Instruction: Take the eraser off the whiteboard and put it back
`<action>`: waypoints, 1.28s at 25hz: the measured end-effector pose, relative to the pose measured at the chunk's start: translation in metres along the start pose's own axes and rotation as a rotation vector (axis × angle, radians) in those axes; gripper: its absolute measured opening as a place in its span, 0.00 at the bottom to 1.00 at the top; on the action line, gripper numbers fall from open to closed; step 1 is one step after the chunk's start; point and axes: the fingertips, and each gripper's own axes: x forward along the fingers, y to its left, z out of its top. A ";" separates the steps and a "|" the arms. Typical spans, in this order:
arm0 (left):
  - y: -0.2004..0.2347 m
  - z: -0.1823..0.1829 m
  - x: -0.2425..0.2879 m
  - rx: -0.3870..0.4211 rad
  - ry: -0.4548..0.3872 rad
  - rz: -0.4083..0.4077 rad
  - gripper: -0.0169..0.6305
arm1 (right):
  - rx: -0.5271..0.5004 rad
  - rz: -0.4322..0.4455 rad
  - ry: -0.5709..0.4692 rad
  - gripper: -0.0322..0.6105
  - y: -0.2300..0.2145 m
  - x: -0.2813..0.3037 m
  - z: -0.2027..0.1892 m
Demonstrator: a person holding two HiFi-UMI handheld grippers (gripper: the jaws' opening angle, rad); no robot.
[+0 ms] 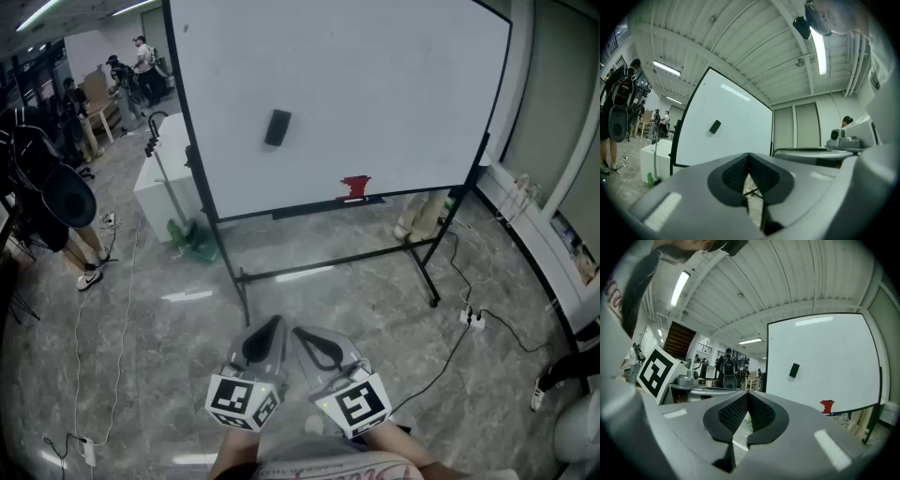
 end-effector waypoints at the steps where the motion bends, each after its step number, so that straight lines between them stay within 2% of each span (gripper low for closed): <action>1: -0.001 0.003 -0.003 0.002 -0.005 0.001 0.02 | -0.002 0.001 -0.002 0.05 0.002 -0.002 0.002; 13: 0.000 0.010 -0.007 0.016 -0.012 -0.017 0.02 | -0.006 -0.033 -0.017 0.05 -0.003 0.000 0.011; 23: 0.011 0.005 0.008 0.005 -0.014 0.022 0.02 | 0.005 0.027 -0.027 0.05 -0.018 0.018 0.007; 28: 0.030 0.004 0.015 -0.024 -0.032 0.062 0.02 | 0.018 0.020 0.009 0.05 -0.032 0.033 -0.002; 32: 0.051 -0.001 0.036 -0.041 -0.031 0.064 0.02 | 0.001 0.017 0.022 0.05 -0.048 0.053 -0.005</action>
